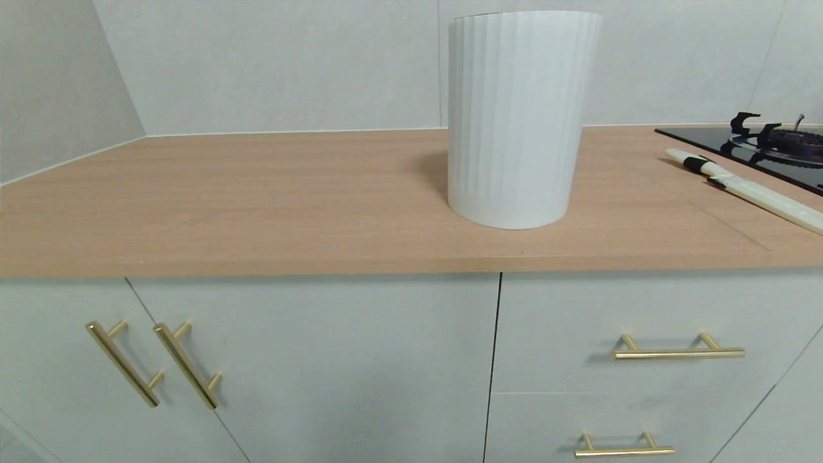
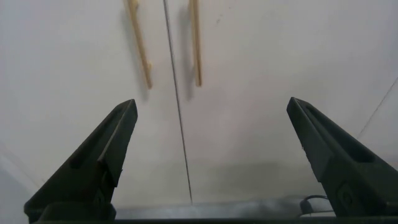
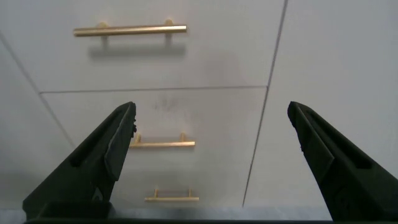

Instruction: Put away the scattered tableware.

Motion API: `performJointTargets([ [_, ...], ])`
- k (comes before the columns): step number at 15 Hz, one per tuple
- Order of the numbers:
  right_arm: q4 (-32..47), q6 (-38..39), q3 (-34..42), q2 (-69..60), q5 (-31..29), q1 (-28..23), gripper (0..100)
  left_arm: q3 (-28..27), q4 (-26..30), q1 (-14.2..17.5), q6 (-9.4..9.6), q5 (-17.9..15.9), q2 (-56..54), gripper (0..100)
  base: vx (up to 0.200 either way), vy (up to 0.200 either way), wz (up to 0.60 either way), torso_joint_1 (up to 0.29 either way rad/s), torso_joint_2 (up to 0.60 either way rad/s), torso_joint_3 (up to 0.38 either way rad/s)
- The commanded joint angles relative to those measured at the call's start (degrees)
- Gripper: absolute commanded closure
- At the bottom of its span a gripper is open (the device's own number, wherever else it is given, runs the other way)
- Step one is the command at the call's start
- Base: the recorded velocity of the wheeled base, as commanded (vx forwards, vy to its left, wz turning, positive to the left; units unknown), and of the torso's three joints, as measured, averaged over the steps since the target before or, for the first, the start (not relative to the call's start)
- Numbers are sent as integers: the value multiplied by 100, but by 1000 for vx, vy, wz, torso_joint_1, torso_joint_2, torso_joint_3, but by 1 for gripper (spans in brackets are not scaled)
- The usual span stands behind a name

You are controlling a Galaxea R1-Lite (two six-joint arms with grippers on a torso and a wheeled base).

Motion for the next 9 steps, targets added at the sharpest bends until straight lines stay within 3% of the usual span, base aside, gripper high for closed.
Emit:
performJointTargets([
  [1,0,1,0,7,1,0,0,1,-1,1,0,3,8,0,0,0,0,0,0,0],
  [9,0,10,0,7,1,0,0,1,-1,1,0,3,-1,0,0,0,0,0,0,0],
])
